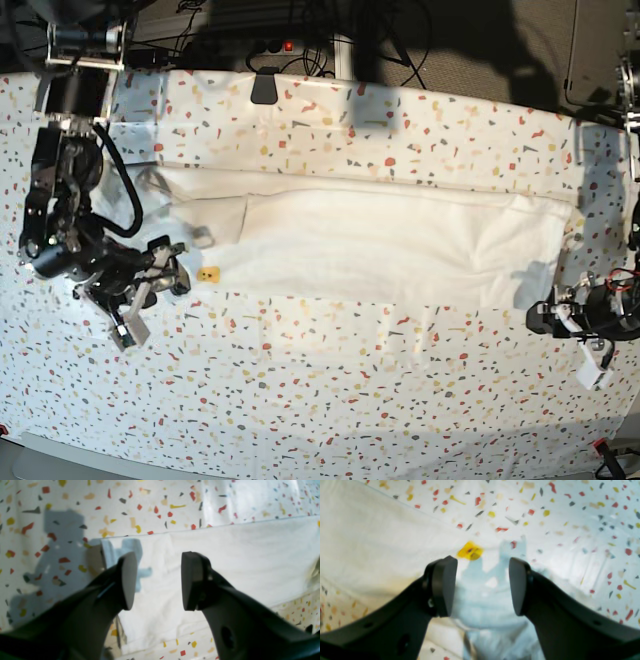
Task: Fold the T-shirt properly
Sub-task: 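Fold the grasped shirt edge over toward the robot with both grippers, then release the shirt and move the left gripper to the shirt's end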
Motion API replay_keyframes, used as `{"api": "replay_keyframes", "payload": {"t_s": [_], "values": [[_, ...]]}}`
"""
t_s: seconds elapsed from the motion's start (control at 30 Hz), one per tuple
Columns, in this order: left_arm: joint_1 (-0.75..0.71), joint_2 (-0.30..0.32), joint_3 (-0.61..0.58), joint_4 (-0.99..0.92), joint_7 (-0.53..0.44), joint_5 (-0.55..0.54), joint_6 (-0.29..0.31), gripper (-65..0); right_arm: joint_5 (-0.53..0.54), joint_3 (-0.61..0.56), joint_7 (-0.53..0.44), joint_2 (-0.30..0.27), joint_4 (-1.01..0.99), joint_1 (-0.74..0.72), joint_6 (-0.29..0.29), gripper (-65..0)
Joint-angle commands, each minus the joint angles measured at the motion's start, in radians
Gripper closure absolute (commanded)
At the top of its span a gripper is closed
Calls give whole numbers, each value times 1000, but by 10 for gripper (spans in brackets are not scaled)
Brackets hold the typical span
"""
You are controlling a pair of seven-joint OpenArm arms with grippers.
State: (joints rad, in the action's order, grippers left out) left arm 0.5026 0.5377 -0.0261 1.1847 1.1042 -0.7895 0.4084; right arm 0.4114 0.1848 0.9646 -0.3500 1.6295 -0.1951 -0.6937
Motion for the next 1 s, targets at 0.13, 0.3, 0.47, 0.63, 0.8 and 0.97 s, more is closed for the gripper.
{"api": "replay_keyframes", "payload": {"t_s": [0.13, 0.3, 0.47, 0.63, 0.8, 0.97], "values": [[32, 46, 6, -6, -12, -23, 34, -280, 9, 6, -30, -7, 283, 209, -4, -342], [32, 70, 6, -116, -14, -23, 55, -280, 7, 6, -34, -7, 463, 398, -4, -342], [32, 70, 6, -346, -104, -23, 139, -280, -53, 6, -90, -7, 517, 539, -4, -342], [31, 71, 6, -465, -156, -23, 229, -280, -53, 5, -89, -7, 518, 621, -4, -342], [30, 66, 6, -466, -216, -24, 230, -282, -51, 5, -89, -7, 521, 645, -4, -342], [21, 42, 6, -466, -108, -127, 274, -282, -32, 5, -85, -7, 521, 645, -4, -342]]}}
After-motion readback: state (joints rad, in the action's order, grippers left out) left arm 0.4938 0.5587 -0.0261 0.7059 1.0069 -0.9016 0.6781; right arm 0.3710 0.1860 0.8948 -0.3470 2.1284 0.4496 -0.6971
